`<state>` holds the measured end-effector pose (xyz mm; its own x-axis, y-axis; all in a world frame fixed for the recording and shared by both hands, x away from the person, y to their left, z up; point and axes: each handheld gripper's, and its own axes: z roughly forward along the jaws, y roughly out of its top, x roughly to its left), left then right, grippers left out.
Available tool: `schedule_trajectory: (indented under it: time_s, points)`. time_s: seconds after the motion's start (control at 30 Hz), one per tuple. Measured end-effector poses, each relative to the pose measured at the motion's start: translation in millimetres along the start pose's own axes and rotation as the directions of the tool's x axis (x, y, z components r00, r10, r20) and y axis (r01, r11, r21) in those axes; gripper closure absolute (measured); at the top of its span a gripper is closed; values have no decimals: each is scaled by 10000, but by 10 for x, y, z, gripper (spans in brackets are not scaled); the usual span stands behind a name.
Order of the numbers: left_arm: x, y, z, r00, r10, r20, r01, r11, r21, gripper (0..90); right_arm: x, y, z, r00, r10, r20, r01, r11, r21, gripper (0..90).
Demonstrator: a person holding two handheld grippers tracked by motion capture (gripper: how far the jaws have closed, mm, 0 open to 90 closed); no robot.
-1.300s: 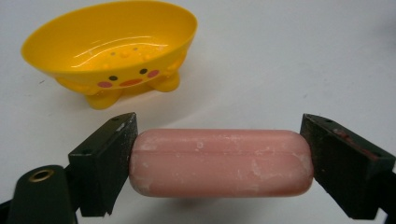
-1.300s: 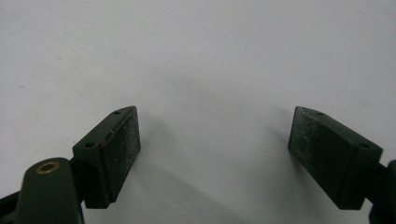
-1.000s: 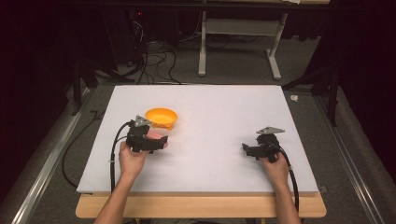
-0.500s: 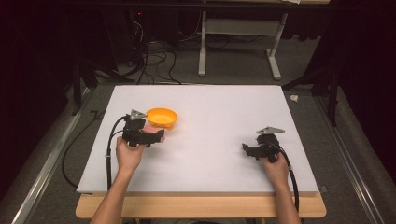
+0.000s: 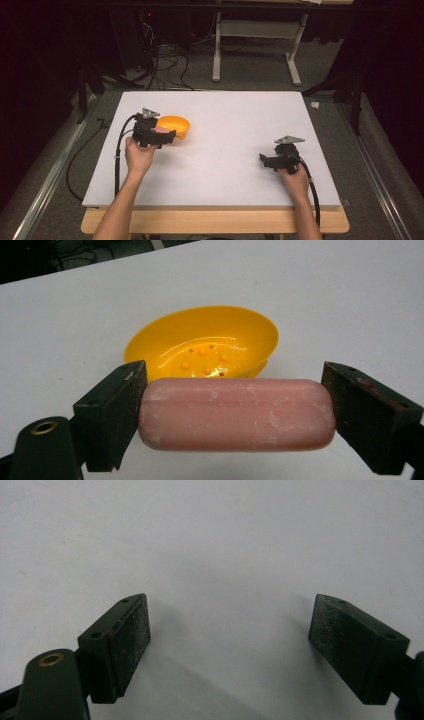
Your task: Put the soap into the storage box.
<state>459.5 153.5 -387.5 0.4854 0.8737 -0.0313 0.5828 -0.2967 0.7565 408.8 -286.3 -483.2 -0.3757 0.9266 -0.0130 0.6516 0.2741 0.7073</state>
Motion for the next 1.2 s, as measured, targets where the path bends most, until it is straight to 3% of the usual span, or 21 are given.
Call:
schedule_trajectory:
  time_s: [0.13, 0.37, 0.73, 1.07, 1.2]
  points:
    - [41, 56, 41, 9991, -352, 218, 353, 9994, -57, 142, 0, 0, 0, 10000, -2, 1, 2, 10000, 1, 171]
    - [56, 135, 110, 9990, -419, 123, 419, 9991, -35, 142, 1, 0, 0, 10000, 8, -5, -8, 10000, 7, 172]
    - [58, 272, 255, 9972, -660, 338, 663, 9978, -63, 142, -1, 0, -1, 10000, -5, -4, 5, 10000, 18, 172]
    - [70, 362, 398, 9984, -548, -131, 547, 9985, -69, 142, 1, 0, 0, 10000, 2, -2, -2, 10000, 4, 171]
    - [85, 366, 463, 9972, -729, -146, 727, 9973, -97, 142, 1, 0, 0, 10000, 4, -2, -4, 10000, 5, 171]
